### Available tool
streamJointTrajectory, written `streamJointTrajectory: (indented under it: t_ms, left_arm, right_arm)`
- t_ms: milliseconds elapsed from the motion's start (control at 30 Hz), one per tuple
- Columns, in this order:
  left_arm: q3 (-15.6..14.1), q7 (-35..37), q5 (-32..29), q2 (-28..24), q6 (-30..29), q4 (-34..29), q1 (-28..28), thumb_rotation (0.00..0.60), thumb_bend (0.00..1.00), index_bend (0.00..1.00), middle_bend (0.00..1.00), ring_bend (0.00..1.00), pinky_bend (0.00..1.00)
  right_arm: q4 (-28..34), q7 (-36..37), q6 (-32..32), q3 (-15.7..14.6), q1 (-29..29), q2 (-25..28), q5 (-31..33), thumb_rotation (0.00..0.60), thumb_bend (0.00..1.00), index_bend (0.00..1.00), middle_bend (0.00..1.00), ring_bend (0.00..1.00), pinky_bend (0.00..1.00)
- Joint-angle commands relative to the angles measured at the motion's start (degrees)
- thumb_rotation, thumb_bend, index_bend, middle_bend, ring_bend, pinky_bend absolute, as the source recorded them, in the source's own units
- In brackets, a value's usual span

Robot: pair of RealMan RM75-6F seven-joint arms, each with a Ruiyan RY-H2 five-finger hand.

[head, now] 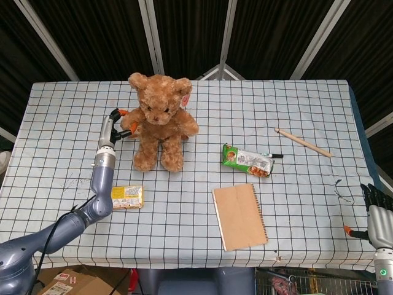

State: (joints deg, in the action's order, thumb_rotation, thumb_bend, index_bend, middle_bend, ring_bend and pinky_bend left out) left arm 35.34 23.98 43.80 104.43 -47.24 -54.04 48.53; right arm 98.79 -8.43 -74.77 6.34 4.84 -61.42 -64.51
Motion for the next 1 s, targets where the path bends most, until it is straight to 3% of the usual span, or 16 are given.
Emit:
streamJointTrajectory:
  t_ms: [33, 500, 600, 800, 1000]
  left_arm:
    - [-0.4, -0.7, -1.0, 0.4, 0.6, 1.2, -0.3, 0.6, 0.51, 0.54, 0.34, 0.0, 0.0]
    - [0.0, -3.2, -0.5, -0.1, -1.5, -0.6, 0.2, 0.6, 0.51, 0.54, 0.34, 0.0, 0.0]
    - [-1.1, -4.4, 0.4, 0.1, -2.4, -0.5, -0.3, 0.6, 0.51, 0.54, 0.33, 0.0, 0.0]
    - [-0.5, -3.7, -0.9, 0.1, -1.0, 0.1, -0.6, 0.6, 0.51, 0.54, 0.33, 0.0, 0.0]
    - [-0.5, -4.0, 1.0, -0.6, -2.9, -2.6, -0.7, 0.6, 0.5, 0.54, 0.33, 0.0, 0.0]
  right_arm:
    - [0.1, 0.0, -0.1, 0.0, 0.0, 0.0, -0.1, 0.6, 0.13, 0.0, 0.0, 0.0, 0.0]
    - [0.2, 0.0, 0.0, -0.1, 0.1, 0.0, 0.0, 0.6, 0.13, 0.0, 0.0, 0.0, 0.0]
    - [0.2, 0.2, 0.0, -0.1, 0.0, 0.1, 0.0, 0.6, 0.13, 0.0, 0.0, 0.0, 0.0]
    - [0.3, 0.1, 0.0, -0.2, 0.1, 0.1, -0.1, 0.6, 0.13, 0.0, 0.0, 0.0, 0.0]
    - [0.3, 0.0, 0.1, -0.2, 0.2, 0.1, 0.1, 0.6, 0.12, 0.0, 0.0, 0.0, 0.0]
